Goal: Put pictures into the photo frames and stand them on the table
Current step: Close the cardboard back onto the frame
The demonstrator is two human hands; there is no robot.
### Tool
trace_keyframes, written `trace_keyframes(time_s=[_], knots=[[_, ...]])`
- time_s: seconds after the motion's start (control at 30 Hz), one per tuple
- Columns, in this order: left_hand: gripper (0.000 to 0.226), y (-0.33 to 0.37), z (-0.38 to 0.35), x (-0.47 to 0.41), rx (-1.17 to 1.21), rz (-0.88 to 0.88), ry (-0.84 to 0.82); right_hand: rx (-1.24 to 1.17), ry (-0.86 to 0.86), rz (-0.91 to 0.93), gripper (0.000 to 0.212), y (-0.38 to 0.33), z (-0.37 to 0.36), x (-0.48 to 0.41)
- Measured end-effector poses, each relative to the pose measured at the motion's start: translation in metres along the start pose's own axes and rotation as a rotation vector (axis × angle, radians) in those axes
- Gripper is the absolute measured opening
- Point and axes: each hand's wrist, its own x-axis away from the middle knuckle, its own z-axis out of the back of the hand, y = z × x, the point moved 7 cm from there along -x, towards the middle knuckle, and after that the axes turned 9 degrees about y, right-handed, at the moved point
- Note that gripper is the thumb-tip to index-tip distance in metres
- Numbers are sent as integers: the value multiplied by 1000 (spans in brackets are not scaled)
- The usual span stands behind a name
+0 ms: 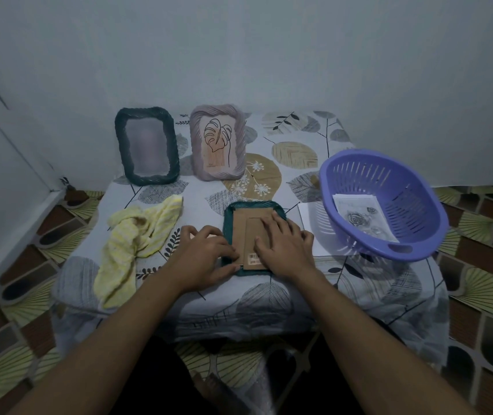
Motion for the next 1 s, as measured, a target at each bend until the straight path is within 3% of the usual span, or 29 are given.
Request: trace_keyframes(time_s=[0.2, 0.3, 0.43, 0.53, 0.63, 0.73, 1.0], knots=[[45, -8, -5, 4, 98, 201, 110, -9, 2, -4, 58, 0, 0, 0], [27, -16, -10, 3, 224, 401, 69, -9, -2, -5, 58, 0, 0, 0], [19, -19, -16, -1, 255, 486, 9, -6, -7, -4, 59, 0, -1, 0], [17, -28, -23, -1, 423, 537, 5, -8, -4, -3, 59, 0, -1, -1], [32, -30, -22, 2, 512, 554, 124, -14, -1, -2, 58, 0, -1, -1], [57, -20, -19, 4, 373, 566, 179, -11, 2, -4, 58, -1, 0, -1], [98, -11, -37, 2, 52, 542, -30, -11, -37, -10, 56, -2, 1, -1]])
